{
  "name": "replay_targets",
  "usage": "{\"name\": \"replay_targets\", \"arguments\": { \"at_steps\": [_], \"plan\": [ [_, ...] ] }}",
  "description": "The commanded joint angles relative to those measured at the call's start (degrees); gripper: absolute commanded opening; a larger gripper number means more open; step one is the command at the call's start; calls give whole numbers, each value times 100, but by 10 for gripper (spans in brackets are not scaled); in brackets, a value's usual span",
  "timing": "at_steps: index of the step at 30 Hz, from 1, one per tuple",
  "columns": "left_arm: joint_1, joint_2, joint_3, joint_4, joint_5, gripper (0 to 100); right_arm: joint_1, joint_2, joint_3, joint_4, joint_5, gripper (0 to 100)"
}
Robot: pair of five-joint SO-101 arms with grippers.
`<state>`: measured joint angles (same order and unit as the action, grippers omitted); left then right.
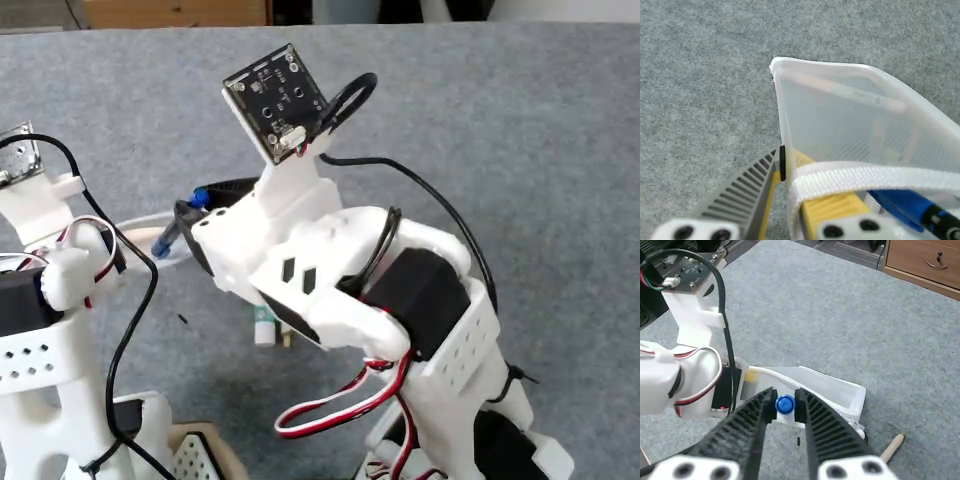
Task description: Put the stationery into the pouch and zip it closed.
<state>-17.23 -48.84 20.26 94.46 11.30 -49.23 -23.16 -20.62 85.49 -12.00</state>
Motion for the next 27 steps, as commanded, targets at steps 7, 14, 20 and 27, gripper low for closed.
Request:
{"name": "replay_targets", "arguments": {
  "at_steps": [7,14,20,27],
  "plan": [
    [66,26,-75,-18,44,28,-440,-154,382,18,62,197],
    [66,26,-75,-18,44,28,-413,-163,400,0,62,194],
    [66,26,-75,-9,44,28,185,-171,418,9,44,197],
    [66,26,-66,-18,44,28,1591,-145,426,79,9,195]
  ]
}}
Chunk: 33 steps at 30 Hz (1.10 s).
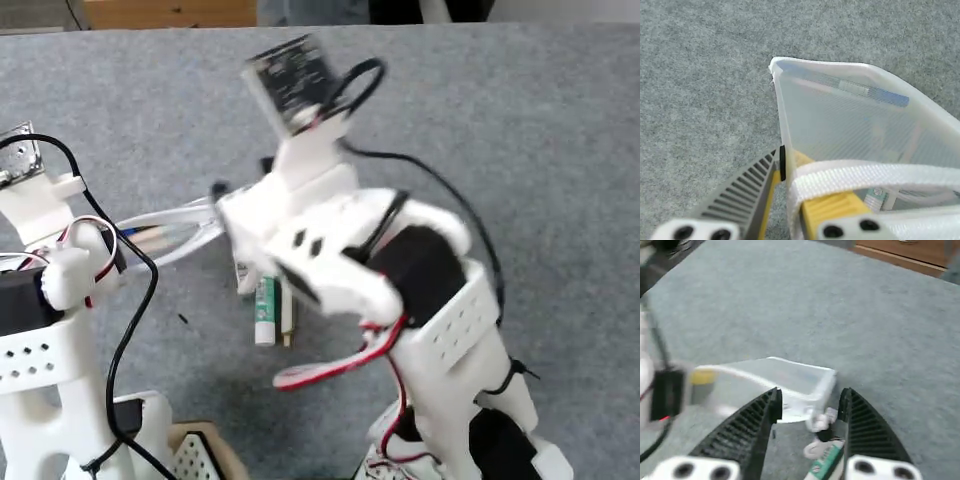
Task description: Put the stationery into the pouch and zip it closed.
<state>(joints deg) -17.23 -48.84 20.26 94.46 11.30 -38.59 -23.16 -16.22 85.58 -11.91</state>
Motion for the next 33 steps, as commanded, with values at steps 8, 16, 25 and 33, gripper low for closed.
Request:
{"name": "replay_targets", "arguments": {
  "at_steps": [8,16,25,33],
  "plan": [
    [31,26,-75,-26,53,28,1310,-136,681,308,0,195],
    [22,26,-75,-26,53,28,1275,-127,2598,-149,35,198],
    [-356,26,-119,-176,325,28,668,-127,4207,-1222,9,195],
    [-629,26,-312,-149,334,28,237,-127,4295,-1266,0,197]
  ]
}}
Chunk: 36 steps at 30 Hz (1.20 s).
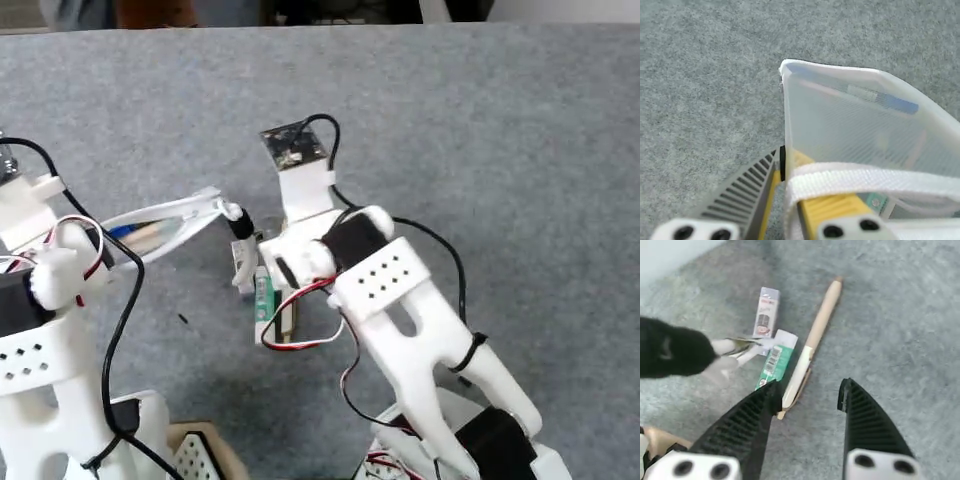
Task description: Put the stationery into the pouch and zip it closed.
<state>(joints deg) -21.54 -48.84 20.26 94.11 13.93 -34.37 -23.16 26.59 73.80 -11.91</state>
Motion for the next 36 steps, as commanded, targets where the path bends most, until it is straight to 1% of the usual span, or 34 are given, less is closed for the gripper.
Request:
{"name": "replay_targets", "arguments": {
  "at_steps": [1,4,8,11,18,24,30,32,36],
  "plan": [
    [-251,26,-330,-114,70,28,-220,-127,31,-79,0,196],
    [-435,26,-330,-114,70,28,-246,-127,224,-176,0,196],
    [-673,26,-330,-114,79,28,-237,-127,673,-589,-44,195],
    [-769,26,-312,-114,79,28,-237,-127,945,-993,-448,194],
    [-796,26,-286,-114,79,28,-237,-127,1349,-2163,-967,194],
    [-796,158,-277,-114,79,28,-220,-75,1534,-3033,-1011,194],
    [-796,237,-277,-114,79,28,-167,752,1156,-3059,-1037,194],
    [-804,246,-277,-105,79,28,-70,1103,875,-3059,-1240,194],
    [-804,246,-277,-105,79,28,123,1763,207,-2734,-1327,194]
  ]
}}
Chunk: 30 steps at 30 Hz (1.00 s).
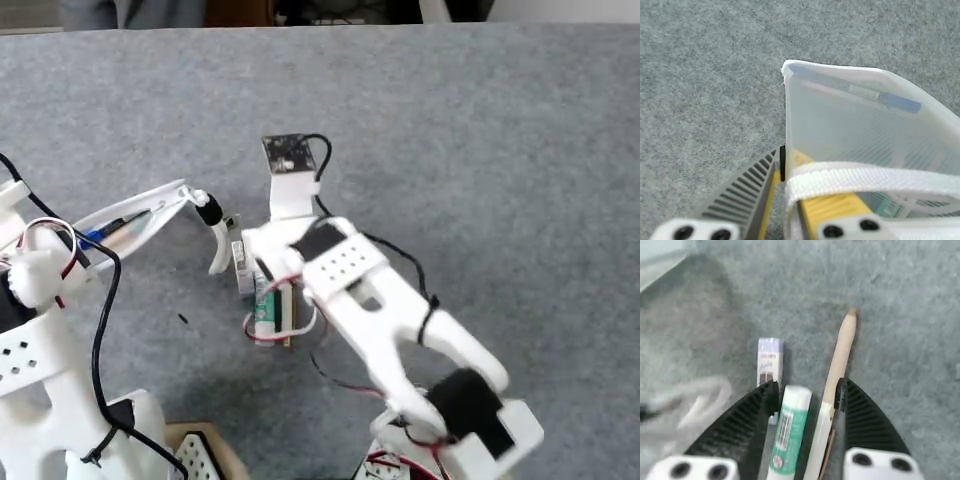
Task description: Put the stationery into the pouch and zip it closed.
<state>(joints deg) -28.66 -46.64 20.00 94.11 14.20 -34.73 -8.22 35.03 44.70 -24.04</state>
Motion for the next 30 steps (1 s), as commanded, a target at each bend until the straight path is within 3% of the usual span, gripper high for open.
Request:
{"name": "replay_targets", "arguments": {
  "at_steps": [1,9,20,27,30],
  "plan": [
    [-92,26,-251,-105,53,28,193,435,-822,290,-114,194],
    [-92,44,-251,-105,53,28,466,1525,-2009,897,-123,194],
    [-84,44,-251,-105,53,28,703,2545,-2527,967,-132,193],
    [-84,44,-251,-105,53,28,712,3125,-2967,967,-105,18],
    [-84,44,-251,-105,53,28,747,3301,-3055,967,-105,30]
  ]
}}
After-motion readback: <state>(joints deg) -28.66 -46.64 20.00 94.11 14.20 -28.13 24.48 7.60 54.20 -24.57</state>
